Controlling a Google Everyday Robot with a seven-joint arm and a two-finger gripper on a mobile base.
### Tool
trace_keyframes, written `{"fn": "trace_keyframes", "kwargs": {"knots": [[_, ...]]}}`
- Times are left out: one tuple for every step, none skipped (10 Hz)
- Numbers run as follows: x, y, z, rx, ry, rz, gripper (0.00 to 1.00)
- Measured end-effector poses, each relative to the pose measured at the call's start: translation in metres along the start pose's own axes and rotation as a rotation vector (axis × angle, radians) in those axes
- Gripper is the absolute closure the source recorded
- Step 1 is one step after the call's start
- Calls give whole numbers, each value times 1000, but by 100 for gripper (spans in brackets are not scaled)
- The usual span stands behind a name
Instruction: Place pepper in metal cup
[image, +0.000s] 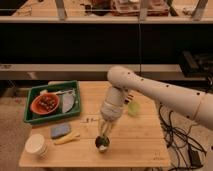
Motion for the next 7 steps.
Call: {"fn": "trace_keyframes", "kwargs": {"knots": [[3,-2,0,-2,1,-1,53],[6,-3,0,-2,3,0,42],[9,-3,0,-3,5,1,33],[12,-4,0,-2,7,2,25],[15,-5,0,-7,12,1,20],[18,-5,1,-15,17,1,20],[19,-4,1,-20,21,4,20]]}}
